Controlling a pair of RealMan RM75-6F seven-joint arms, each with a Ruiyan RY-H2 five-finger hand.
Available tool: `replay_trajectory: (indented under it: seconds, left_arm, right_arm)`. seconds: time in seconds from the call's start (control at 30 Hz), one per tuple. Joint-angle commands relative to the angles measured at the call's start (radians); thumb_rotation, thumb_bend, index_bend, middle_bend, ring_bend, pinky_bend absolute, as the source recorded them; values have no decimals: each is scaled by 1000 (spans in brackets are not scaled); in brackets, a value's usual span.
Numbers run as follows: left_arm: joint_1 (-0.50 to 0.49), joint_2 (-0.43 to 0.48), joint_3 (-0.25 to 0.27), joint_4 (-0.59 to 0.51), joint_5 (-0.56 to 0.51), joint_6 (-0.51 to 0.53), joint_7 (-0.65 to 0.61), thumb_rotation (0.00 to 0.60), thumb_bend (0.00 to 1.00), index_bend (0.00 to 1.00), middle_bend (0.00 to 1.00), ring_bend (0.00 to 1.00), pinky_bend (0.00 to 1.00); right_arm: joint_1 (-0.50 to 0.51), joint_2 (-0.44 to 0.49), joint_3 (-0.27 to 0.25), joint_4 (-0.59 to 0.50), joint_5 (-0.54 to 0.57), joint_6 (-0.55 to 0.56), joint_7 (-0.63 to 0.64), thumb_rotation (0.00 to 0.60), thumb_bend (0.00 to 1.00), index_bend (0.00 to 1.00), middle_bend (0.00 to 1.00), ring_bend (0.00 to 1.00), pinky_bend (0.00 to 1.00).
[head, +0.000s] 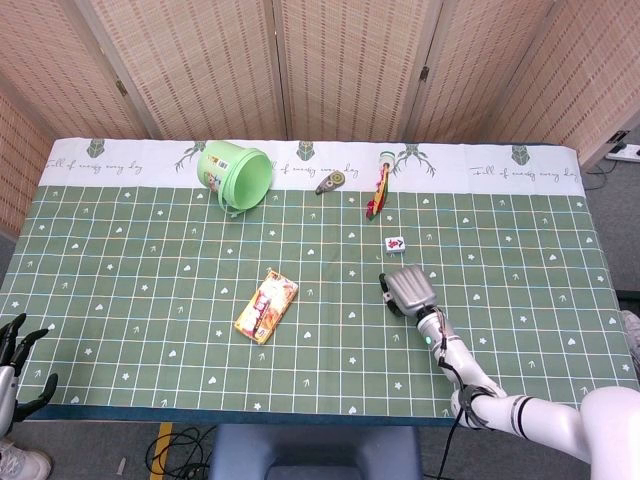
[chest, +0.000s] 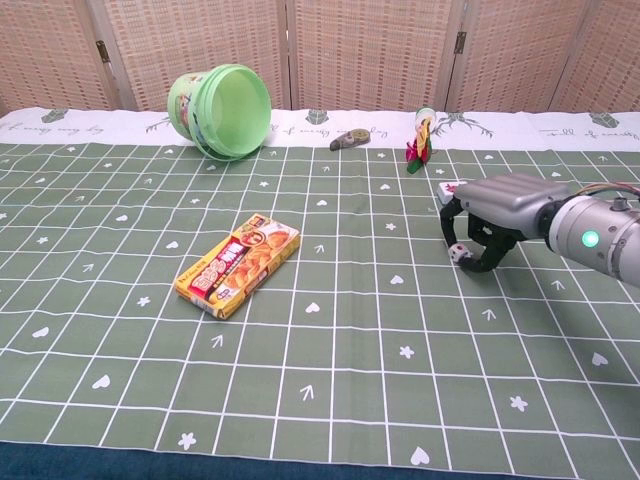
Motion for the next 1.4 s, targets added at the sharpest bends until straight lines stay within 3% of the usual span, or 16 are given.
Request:
replay_trajectory:
  seconds: [0.03,0.53,0.6,0.77,0.8,0.87,0.93,0.97,1.2,1.4]
  left_arm:
    - [1,0,0,1,0,0,0,600,386,210,17,25,92]
    - [1,-3,2,5,-4,-8,4,600,386,210,17,25,92]
    - [1,-4,2,4,-2,-8,4,600,386,210,17,25,92]
    - [-2,-4,0,0,0,-9,8,600,386,210,17,25,92]
    - [-2,-3,0,-1,-1,-10,8,600,386,210,17,25,92]
    - [-2,-2,0,-2,-1,-10,9,600,386,210,17,25,92]
    - [-1,-2,1,-4,-1,-9,10,600,386,209,17,25,92]
    - [-1,-2,1,-4,0,-8,10,600,386,209,17,25,92]
    - [1,-2,3,-2,-1,-10,9,600,386,209,17,25,92]
    - [0,-3,2,2,-3,-12,5,600,386,209,17,25,92]
  right_arm:
    - [0,-1,-2,5,-4,4,11,600,299,538,920,992,1000]
    - [-18,50,2,-26,-58,37,111,600,318,678,929,995,1000]
    - [-27,60,15,-43,-87,65,157,600,319,681,929,997,1000]
    - [-67,52,38,-44,-291,238,418,600,323,674,917,1000,1000]
    - [-73,43,40,-30,-331,279,474,600,323,641,914,1000,1000]
    - [-83,23,41,12,-407,361,575,600,323,434,906,999,1000]
    - [-88,2,43,55,-454,425,631,600,323,91,887,995,1000]
    - [-89,-4,44,70,-466,442,646,600,323,27,879,991,1000]
    - [-99,4,26,101,-481,443,667,600,329,0,858,982,1000]
    - [-124,88,0,18,-452,390,575,600,329,0,851,972,1000]
